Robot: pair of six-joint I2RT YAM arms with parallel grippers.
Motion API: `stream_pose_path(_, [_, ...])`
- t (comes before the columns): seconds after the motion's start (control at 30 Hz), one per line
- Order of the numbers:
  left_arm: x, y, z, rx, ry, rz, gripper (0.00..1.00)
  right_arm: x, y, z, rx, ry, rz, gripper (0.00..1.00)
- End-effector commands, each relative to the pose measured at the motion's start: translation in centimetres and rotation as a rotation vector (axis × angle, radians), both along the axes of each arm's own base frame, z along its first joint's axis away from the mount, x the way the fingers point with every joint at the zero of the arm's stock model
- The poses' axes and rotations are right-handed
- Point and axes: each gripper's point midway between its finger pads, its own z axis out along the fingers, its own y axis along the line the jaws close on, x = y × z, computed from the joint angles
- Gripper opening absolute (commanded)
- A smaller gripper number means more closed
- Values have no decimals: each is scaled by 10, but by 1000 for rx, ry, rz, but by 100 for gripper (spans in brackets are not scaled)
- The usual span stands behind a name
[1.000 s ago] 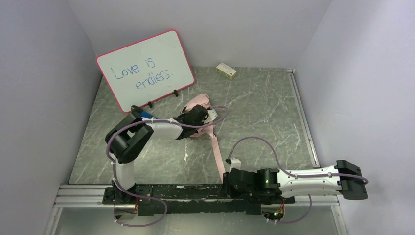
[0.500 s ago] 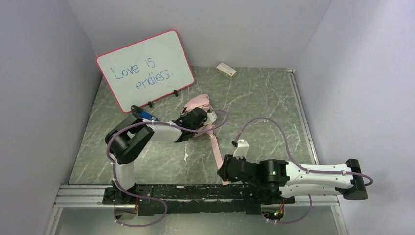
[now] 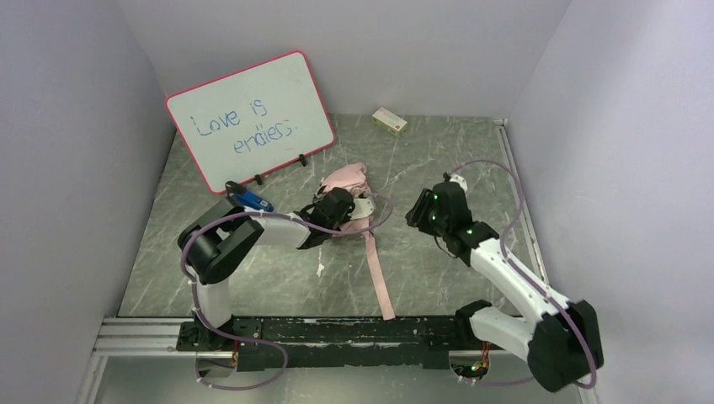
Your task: Put away the umbrella
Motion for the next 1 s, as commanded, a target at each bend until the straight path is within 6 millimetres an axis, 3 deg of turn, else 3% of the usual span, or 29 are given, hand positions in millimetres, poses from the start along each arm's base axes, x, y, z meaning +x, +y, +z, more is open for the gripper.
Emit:
stream_pose_path(0.0, [0, -40, 14, -47, -46, -132, 5, 60, 15, 46, 99, -228, 102, 52])
stream_pose_path(0.13, [-9, -61, 6, 2, -74, -227, 5, 100, 1, 73, 72, -427, 36, 52])
stream_pose_path(0.27, [-18, -80, 4, 37, -143, -329, 5, 124, -11, 83, -40, -559, 36, 53])
stream_pose_path(0.53, [-53, -106, -10, 136, -212, -543, 5, 150, 9, 93, -354, -684, 457, 61])
stream_pose_path(0.7, [-68, -105, -22, 205, -245, -602, 5, 136, 35, 82, -365, -656, 827, 61])
stream_pose_path(0.83, [-74, -103, -26, 250, -271, -625, 5, 106, 52, 64, -310, -580, 1104, 62])
stream_pose_path(0.97, [-76, -103, -29, 287, -303, -629, 5, 88, 57, 47, -238, -446, 1243, 63])
